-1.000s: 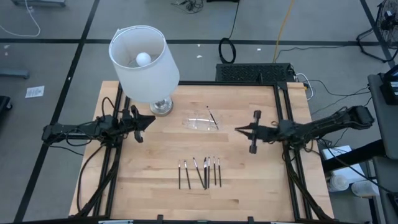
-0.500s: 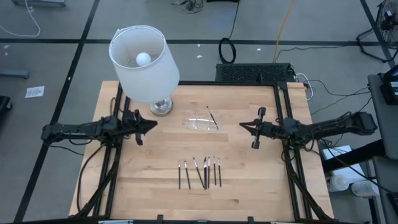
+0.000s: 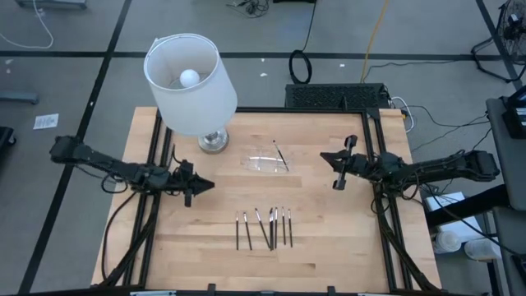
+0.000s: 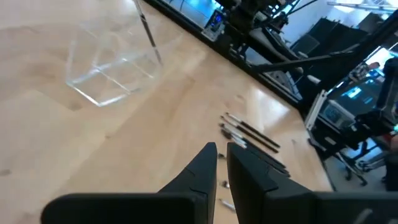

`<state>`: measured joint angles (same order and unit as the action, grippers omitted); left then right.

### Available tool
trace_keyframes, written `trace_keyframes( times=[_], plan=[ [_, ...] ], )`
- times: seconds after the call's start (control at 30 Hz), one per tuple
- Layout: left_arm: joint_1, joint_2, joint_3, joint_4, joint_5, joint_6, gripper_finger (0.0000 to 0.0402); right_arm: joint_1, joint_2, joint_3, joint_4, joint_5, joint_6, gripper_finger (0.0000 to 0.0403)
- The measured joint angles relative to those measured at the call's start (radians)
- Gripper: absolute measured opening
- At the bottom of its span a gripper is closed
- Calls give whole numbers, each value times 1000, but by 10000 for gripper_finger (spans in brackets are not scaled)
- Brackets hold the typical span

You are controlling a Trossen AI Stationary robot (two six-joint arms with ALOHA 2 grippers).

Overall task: Put items in baskets/containers
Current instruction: Put the black eyeshadow brush into the transparent organizer

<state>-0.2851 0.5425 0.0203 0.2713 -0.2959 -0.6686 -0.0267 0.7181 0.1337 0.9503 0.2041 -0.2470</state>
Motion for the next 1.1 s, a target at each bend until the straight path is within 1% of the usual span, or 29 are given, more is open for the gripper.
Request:
trace_keyframes(
  times=[0.07,0.2,0.27,0.37,0.47,0.57,0.63,0.7,0.77,0.83,0.9,1.0,1.07,1.1],
  plan=[
    [-57,58,21,15,-45,-27,44,1,0,0,18,-21,0,0],
    [-168,189,92,17,-140,-43,44,2,0,0,36,-127,0,0],
    [-207,248,136,18,-184,-14,44,4,0,0,42,-133,27,0],
    [-244,322,200,19,-240,80,44,19,0,8,18,-128,75,0],
    [-253,368,251,21,-291,208,44,51,1,51,-100,-126,123,0],
    [-241,379,284,53,-295,379,44,108,20,115,-210,-109,178,0],
    [-229,372,306,84,-276,488,40,176,49,156,-260,-47,201,0],
    [-226,351,317,114,-241,587,30,263,100,196,-290,65,201,0],
    [-227,324,318,144,-209,651,17,364,164,227,-300,238,182,0],
    [-228,287,318,143,-194,681,6,460,243,272,-317,414,175,0],
    [-229,258,318,141,-194,695,7,541,314,335,-377,540,190,0],
    [-229,235,318,121,-193,698,19,620,425,471,-520,673,274,0],
    [-229,236,318,119,-193,707,22,646,503,574,-663,708,351,0],
    [-229,237,318,119,-193,716,21,651,541,627,-740,709,397,0]
  ],
)
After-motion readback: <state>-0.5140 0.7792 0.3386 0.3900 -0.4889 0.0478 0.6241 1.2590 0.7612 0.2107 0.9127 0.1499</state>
